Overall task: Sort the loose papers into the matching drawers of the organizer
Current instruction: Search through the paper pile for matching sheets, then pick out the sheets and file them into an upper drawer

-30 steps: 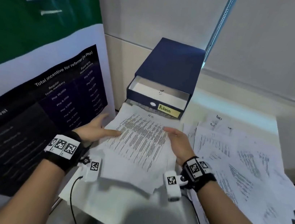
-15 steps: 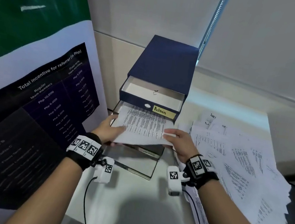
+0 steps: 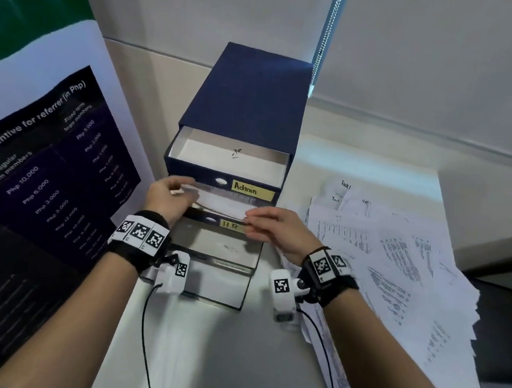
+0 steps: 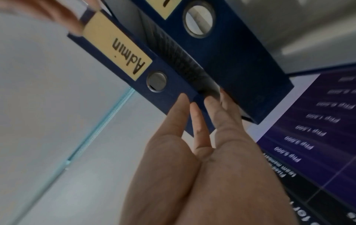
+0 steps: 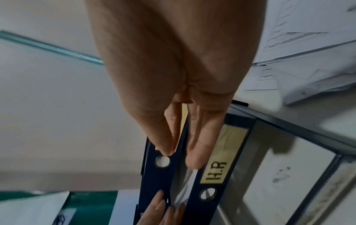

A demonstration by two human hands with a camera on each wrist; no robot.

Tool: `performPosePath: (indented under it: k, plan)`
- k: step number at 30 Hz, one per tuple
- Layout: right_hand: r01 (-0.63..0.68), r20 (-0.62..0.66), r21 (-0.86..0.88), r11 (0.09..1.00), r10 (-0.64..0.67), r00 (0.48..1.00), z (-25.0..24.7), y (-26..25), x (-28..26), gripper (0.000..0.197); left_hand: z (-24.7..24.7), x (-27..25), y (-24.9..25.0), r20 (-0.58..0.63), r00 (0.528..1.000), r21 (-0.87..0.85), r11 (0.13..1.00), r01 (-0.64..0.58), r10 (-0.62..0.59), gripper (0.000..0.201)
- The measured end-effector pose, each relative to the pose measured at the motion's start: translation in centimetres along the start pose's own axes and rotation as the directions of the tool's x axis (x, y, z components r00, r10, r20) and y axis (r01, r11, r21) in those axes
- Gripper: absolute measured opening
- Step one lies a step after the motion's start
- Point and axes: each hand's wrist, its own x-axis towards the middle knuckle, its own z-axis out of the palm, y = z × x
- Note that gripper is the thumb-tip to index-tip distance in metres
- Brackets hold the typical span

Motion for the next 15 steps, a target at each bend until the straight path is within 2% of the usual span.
performPosePath:
  k: [2,3,4,5,6,7,8,9,11,13,15]
  plan:
    - [-0.012,-0.099,-0.024,1.0,0.01,0.995,-3.6,1.4,-1.2,0.014,1.0,-0.9,0.6,-0.008,0.992,0.072,0.989,-0.127,0.128,0.022]
    - [-0.036,-0.21,-0.119,0.992,0.01,0.978,-6.1,2.5,-1.8,0.014,1.8,-1.7,0.9,0.022,0.981,0.069,0.978,-0.195,0.194,0.022]
    - [-0.097,-0.346,-0.281,0.955,-0.006,0.938,-9.0,3.9,-2.5,0.016,2.9,-2.7,1.4,0.093,0.966,0.048,0.968,-0.245,0.24,0.019]
    - [-0.225,-0.463,-0.484,0.846,-0.029,0.886,-12.0,5.3,-3.3,0.022,4.1,-3.9,1.9,0.201,0.944,0.017,0.962,-0.272,0.263,0.014]
    - [-0.389,-0.545,-0.63,0.672,-0.026,0.838,-14.9,6.9,-4.1,0.038,5.7,-5.2,2.4,0.334,0.905,-0.022,0.962,-0.271,0.263,0.011]
    - [-0.539,-0.621,-0.673,0.506,0.009,0.784,-17.3,8.3,-4.8,0.059,7.4,-6.2,2.6,0.462,0.851,-0.059,0.966,-0.252,0.251,0.01]
    - [-0.649,-0.687,-0.647,0.4,0.062,0.724,-19.4,9.8,-5.5,0.08,9.3,-7.1,2.4,0.568,0.791,-0.072,0.971,-0.228,0.228,0.01]
    - [-0.713,-0.726,-0.613,0.341,0.111,0.678,-21.2,11.5,-6.2,0.096,11.4,-7.8,1.9,0.645,0.74,-0.048,0.976,-0.211,0.191,0.01]
    - [-0.734,-0.736,-0.596,0.326,0.145,0.661,-23.2,14.0,-7.4,0.108,15.7,-8.7,0.1,0.736,0.671,0.065,0.977,-0.202,0.089,0.013]
    - [-0.702,-0.721,-0.581,0.411,0.14,0.679,-24.1,15.6,-8.6,0.105,19.6,-9.3,-2.1,0.767,0.64,0.258,0.938,-0.231,-0.054,0.028]
    - [-0.677,-0.7,-0.6,0.426,0.13,0.702,-24.8,16.9,-9.2,0.08,22.5,-9.8,-4.1,0.714,0.675,0.477,0.835,-0.275,-0.186,0.055]
